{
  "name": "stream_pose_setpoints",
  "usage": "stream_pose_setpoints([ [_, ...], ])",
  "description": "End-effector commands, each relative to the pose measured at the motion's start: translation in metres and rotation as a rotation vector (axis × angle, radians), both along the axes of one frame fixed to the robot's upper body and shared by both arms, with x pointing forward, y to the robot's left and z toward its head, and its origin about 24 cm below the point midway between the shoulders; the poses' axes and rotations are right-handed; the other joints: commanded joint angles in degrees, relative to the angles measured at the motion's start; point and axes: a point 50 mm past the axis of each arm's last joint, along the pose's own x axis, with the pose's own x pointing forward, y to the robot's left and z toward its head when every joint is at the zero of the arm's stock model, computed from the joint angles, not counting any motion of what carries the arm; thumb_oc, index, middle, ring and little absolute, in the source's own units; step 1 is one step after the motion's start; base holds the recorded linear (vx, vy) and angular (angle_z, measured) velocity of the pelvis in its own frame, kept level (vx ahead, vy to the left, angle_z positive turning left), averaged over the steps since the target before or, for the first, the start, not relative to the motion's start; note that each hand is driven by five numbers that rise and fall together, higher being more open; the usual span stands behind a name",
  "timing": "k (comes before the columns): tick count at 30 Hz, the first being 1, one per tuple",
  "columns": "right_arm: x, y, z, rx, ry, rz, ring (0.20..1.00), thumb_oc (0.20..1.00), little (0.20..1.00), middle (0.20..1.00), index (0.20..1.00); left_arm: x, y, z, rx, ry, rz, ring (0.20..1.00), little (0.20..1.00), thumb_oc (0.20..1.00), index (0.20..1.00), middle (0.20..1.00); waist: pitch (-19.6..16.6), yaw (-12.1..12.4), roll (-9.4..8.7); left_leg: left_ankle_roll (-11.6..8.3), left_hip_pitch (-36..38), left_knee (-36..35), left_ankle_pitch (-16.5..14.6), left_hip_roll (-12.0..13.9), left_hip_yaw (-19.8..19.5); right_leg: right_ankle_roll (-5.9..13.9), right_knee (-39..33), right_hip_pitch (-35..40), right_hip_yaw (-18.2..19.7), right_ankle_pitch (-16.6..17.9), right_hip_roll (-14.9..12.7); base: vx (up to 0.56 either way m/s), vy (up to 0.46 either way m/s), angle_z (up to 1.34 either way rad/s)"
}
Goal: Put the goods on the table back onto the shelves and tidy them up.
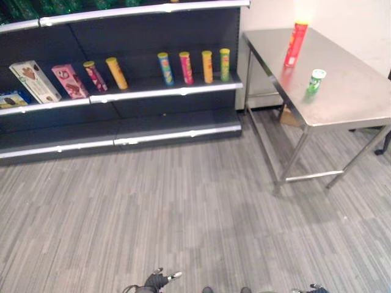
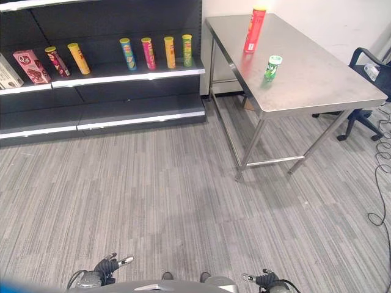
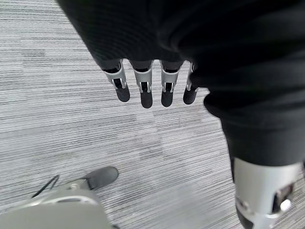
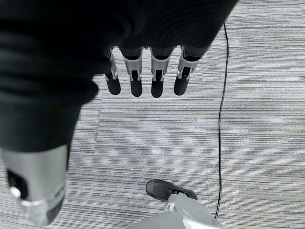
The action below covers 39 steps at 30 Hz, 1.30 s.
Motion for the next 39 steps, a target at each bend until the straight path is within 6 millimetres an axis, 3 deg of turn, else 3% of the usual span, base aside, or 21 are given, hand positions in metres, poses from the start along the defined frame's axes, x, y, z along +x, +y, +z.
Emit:
stream_pose_setpoints([
  [1, 0.015, -0.011, 0.006, -0.056, -0.021, 0.062, 1.000, 1.000, 1.000, 1.000, 1.000, 0.013, 0.011, 0.004, 0.044, -0.010, -0.038, 1.000, 1.000, 1.000, 1.000, 1.000, -1.10, -1.05, -1.03, -6.36, 2.12, 0.22, -3.96, 4.55, -2.08, 7.38, 1.20, -1.63, 0.55, -1.36, -5.89, 0.00, 0.000, 0.00],
  [14, 0.032, -0.008, 0.010, -0.070, -0.053, 0.135, 1.000, 1.000, 1.000, 1.000, 1.000, 0.018, 0.012, 0.006, 0.068, -0.014, -0.081, 1.000, 1.000, 1.000, 1.000, 1.000, -0.77, -0.32, -1.64, -5.38, 0.55, 0.22, -3.93, 3.63, -2.68, 8.08, 1.15, -3.69, 2.19, -0.08, -6.21, -0.02, 0.024, -0.06],
  [31, 0.038, 0.000, 0.009, -0.068, -0.033, 0.204, 1.000, 1.000, 1.000, 1.000, 1.000, 0.022, 0.017, 0.008, 0.089, -0.020, -0.085, 1.000, 1.000, 1.000, 1.000, 1.000, 0.34, 0.56, -2.06, -3.13, -1.63, 0.22, -4.30, 0.83, -2.61, 10.18, 2.80, -8.05, 3.85, 2.13, -8.79, -0.03, 0.066, -0.07],
  [34, 0.043, 0.000, 0.010, -0.072, -0.043, 0.213, 1.000, 1.000, 1.000, 1.000, 1.000, 0.022, 0.017, 0.008, 0.089, -0.018, -0.084, 1.000, 1.000, 1.000, 1.000, 1.000, 0.74, 0.86, -2.03, -2.33, -2.15, 0.22, -4.46, -0.18, -2.91, 10.84, 4.70, -9.77, 4.29, 2.15, -9.58, 0.00, 0.108, -0.12],
  [37, 0.045, -0.002, 0.011, -0.071, -0.053, 0.202, 1.000, 1.000, 1.000, 1.000, 1.000, 0.023, 0.018, 0.008, 0.089, -0.020, -0.081, 1.000, 1.000, 1.000, 1.000, 1.000, 1.65, 1.10, -1.69, -1.33, -1.86, 0.29, -5.03, -1.05, -2.80, 11.48, 12.68, -12.63, 4.84, 0.60, -10.22, 0.03, 0.133, -0.11],
  [39, 0.044, -0.003, 0.011, -0.070, -0.057, 0.189, 1.000, 1.000, 1.000, 1.000, 1.000, 0.024, 0.021, 0.010, 0.098, -0.026, -0.079, 1.000, 1.000, 1.000, 1.000, 1.000, 2.57, 0.70, -1.45, -1.11, -0.67, 0.22, -5.54, -1.40, -3.18, 11.42, 17.81, -14.72, 4.88, 1.58, -10.28, 0.07, 0.104, -0.04],
])
